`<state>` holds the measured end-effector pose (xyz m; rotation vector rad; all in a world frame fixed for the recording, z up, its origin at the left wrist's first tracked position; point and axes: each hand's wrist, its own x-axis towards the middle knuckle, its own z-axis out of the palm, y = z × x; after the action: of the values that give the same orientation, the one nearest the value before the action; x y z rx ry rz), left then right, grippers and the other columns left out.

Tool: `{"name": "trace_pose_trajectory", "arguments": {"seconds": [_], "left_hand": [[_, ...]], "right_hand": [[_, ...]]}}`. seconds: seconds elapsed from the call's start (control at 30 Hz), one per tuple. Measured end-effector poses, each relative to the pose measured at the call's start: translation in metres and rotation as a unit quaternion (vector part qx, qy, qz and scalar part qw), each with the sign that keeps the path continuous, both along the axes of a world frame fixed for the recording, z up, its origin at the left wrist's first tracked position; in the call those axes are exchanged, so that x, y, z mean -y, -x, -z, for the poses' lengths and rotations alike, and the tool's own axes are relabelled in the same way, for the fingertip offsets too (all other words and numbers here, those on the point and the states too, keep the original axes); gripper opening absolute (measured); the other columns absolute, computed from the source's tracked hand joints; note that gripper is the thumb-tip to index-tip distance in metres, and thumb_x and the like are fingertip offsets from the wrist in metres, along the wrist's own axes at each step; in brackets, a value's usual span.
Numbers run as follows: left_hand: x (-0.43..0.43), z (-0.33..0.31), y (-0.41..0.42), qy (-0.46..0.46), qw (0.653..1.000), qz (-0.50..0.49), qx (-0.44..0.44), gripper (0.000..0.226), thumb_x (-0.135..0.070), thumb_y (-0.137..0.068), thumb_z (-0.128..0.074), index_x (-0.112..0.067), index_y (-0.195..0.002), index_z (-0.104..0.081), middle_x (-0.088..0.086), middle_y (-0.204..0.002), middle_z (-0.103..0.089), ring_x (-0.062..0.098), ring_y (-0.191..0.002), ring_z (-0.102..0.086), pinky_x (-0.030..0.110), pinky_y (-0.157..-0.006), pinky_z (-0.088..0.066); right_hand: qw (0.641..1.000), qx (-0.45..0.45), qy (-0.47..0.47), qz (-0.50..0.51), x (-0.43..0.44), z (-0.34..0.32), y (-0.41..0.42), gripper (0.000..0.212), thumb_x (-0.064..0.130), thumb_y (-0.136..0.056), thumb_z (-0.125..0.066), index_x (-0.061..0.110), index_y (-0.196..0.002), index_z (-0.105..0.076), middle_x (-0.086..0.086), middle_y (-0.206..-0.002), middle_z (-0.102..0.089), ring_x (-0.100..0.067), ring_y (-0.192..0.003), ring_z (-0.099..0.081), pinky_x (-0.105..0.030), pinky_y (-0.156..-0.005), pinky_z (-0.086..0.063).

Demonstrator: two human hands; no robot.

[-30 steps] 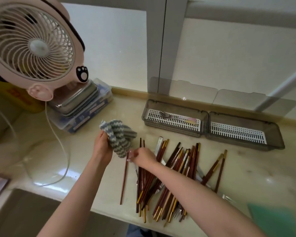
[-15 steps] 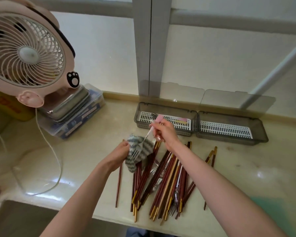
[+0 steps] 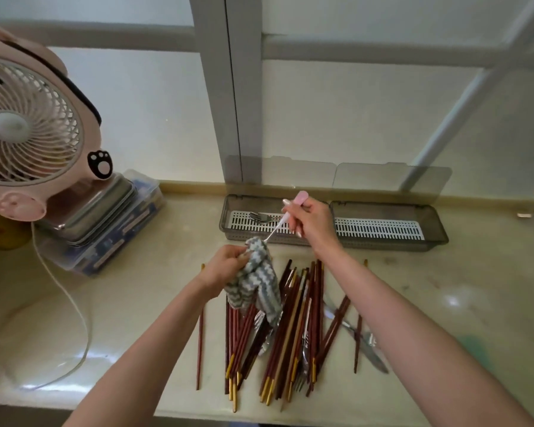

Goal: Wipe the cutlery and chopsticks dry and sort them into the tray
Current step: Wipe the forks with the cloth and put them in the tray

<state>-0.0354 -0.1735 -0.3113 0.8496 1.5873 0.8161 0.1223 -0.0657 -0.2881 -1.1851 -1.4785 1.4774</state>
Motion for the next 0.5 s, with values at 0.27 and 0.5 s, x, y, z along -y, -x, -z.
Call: {"name": "trace_pose_trajectory", "arguments": {"seconds": [0.27,0.5], "left_hand": [[0.008,0.008,-0.005,-0.007,0.969,-0.146,0.2,0.025,-0.005,-0.096,-0.041,-0.001,-0.084,-0.063,0.011,-0.073,-0.067,0.017,-0.064,-0.065,0.027,-0.061,-0.055],[-0.032,-0.002,-0.031,-0.09,0.9,-0.282,0.319,0.02,-0.002,-0.097,-0.035,-0.001,-0.097,-0.055,0.013,-0.094,-0.062,0.02,-0.085,-0.058,0.03,-0.077,-0.048]], "right_hand": [[0.967,-0.187,0.127,0.114,-0.018,-0.014,-0.039,0.01,0.005,-0.094,-0.051,0.001,-0.087,-0.057,-0.009,-0.064,-0.062,-0.015,-0.049,-0.06,-0.02,-0.045,-0.05],[0.911,-0.282,0.301,0.013,0.036,0.029,-0.014,0.011,0.001,-0.092,-0.052,-0.004,-0.097,-0.059,-0.017,-0.08,-0.07,-0.022,-0.069,-0.07,-0.026,-0.062,-0.058]]}}
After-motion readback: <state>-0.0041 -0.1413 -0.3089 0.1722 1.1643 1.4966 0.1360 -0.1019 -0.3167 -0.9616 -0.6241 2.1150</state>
